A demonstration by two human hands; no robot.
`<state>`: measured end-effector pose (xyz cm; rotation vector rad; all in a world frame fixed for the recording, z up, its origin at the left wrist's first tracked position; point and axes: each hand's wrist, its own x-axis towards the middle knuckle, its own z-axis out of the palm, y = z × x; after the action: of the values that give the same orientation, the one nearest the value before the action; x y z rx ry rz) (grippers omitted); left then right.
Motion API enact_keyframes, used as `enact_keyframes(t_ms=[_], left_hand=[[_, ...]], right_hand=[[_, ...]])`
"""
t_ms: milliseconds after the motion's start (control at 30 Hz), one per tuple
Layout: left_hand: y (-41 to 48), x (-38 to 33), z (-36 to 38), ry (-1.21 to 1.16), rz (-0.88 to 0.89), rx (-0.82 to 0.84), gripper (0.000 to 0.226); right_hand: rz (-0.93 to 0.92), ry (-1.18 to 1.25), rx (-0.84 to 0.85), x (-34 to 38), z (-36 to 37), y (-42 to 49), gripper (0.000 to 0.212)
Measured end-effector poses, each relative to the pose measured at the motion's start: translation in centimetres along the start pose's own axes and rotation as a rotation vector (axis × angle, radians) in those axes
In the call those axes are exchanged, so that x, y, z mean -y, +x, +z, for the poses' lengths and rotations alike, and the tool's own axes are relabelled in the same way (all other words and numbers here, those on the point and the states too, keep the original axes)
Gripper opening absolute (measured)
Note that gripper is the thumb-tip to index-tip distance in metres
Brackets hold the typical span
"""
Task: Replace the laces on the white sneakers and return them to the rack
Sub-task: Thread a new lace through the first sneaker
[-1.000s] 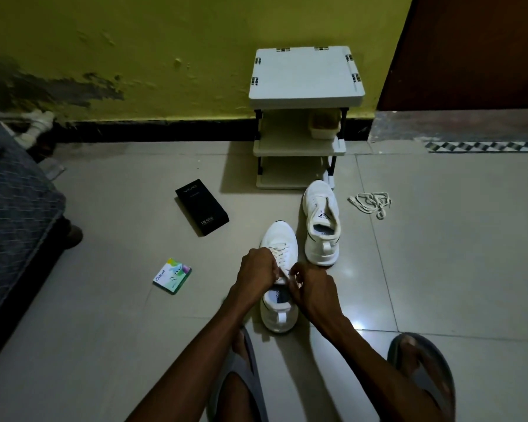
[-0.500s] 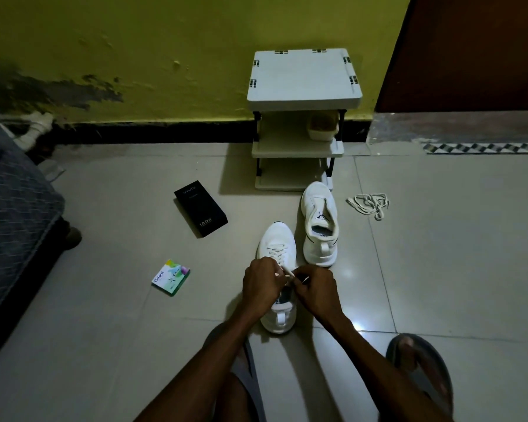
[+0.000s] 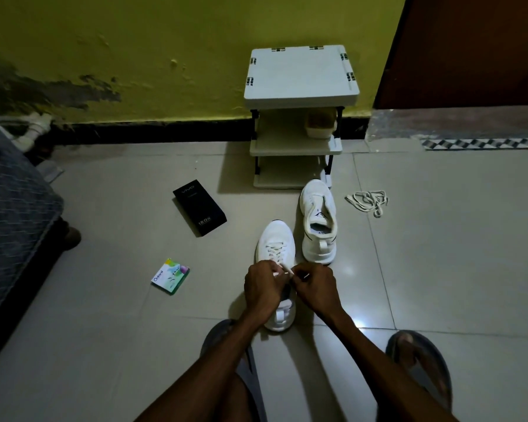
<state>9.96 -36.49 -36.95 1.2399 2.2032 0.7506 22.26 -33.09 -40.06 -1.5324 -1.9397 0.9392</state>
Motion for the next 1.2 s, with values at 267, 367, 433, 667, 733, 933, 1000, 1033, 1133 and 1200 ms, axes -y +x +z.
enact_keyframes(t_ms=[267, 367, 433, 667, 733, 933, 1000, 1033, 1133, 1200], left_hand=[[-0.1, 0.6, 1.3, 0.015, -0.042, 0.001, 0.021], [0.3, 0.5, 1.3, -0.02, -0.036, -0.003, 0.014], [0.5, 0.7, 1.3, -0.025, -0.046, 0.0, 0.015], [2.2, 0.2, 0.7, 0.003, -0.167, 0.095, 0.033], [2.6, -0.1, 0.4, 0.0, -0.202, 0.15, 0.033], [2.8, -0.1, -0.1, 0.032, -0.189, 0.203, 0.031], [2.7, -0.1, -0.2, 0.074, -0.157, 0.196, 0.032], [2.5, -0.1, -0.1, 0.098, -0.142, 0.188, 0.034], [2.4, 0.1, -0.1, 0.19, -0.111, 0.209, 0.036], [2.5, -0.1, -0.1, 0.258, -0.094, 0.247, 0.039]], right_hand=[[-0.097, -0.015, 0.012, 0.1, 0.1, 0.0, 0.011], [-0.078, -0.02, 0.049, 0.0, 0.1, 0.2, 0.007], [-0.073, -0.032, 0.075, -0.1, 0.1, 0.5, 0.006], [0.013, 0.141, 0.022, -0.1, 0.0, 1.3, 0.012], [0.051, 0.169, -0.019, 0.2, 0.3, 1.5, 0.009], [0.099, 0.182, -0.018, -0.1, 0.2, 2.2, 0.005], [0.113, 0.166, -0.023, 0.5, -0.3, 2.5, 0.007], [0.109, 0.138, -0.033, 1.2, -0.9, 2.7, 0.009], [0.066, 0.165, -0.116, 4.9, -4.1, 3.7, 0.013], [0.032, 0.341, -0.171, 8.3, -7.1, 4.4, 0.01]])
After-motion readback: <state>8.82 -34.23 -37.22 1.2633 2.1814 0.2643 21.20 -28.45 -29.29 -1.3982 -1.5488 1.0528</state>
